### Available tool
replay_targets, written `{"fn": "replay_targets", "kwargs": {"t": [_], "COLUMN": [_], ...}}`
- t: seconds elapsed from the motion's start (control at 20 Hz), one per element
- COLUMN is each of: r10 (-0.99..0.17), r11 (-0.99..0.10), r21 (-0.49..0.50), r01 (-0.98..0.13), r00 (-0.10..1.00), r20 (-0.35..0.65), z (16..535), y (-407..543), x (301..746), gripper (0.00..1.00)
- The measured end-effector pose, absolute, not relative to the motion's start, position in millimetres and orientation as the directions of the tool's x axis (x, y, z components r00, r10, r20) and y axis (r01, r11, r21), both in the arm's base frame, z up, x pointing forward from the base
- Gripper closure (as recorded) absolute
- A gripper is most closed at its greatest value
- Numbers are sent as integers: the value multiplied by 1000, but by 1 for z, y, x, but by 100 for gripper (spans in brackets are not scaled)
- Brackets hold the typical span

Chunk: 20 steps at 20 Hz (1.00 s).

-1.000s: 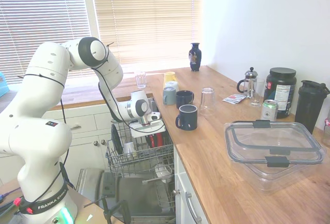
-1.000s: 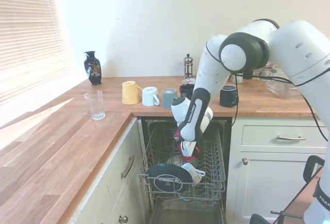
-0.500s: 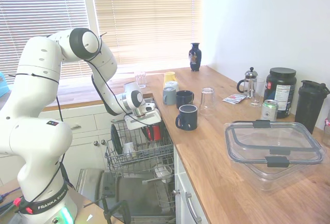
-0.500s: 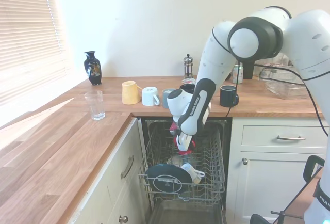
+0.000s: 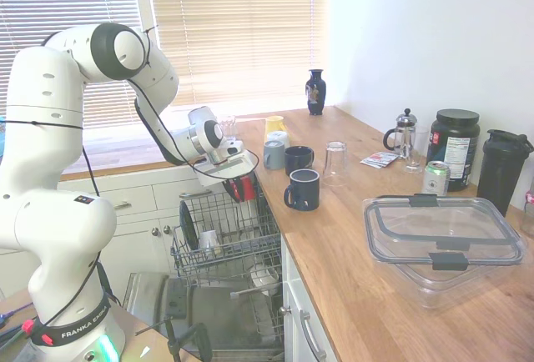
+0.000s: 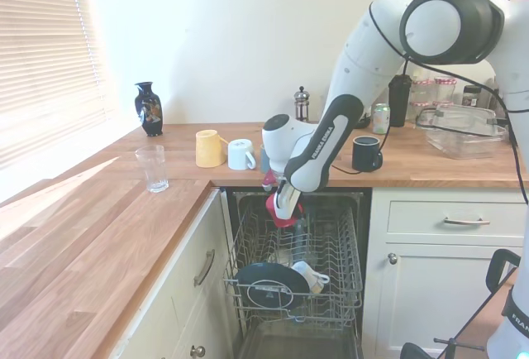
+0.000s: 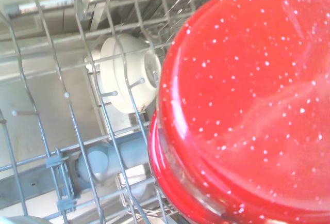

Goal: Unload a mug from dishwasher

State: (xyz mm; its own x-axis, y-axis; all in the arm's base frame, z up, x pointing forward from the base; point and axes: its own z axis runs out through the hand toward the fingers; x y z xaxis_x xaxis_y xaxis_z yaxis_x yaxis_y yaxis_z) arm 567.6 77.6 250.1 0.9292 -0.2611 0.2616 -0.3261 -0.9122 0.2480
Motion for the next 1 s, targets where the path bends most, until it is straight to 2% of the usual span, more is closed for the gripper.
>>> {"fn": "replay_targets", "kwargs": {"t": [0.6,1.0], "r10": [-359,-450], "r11": [-887,-852], "r21": [176,133], "r01": [-427,-506], "r00": [877,839], "r20": [319,306], "z": [352,360], "y": [55,21], "x": [558,555], "gripper": [100,100]}}
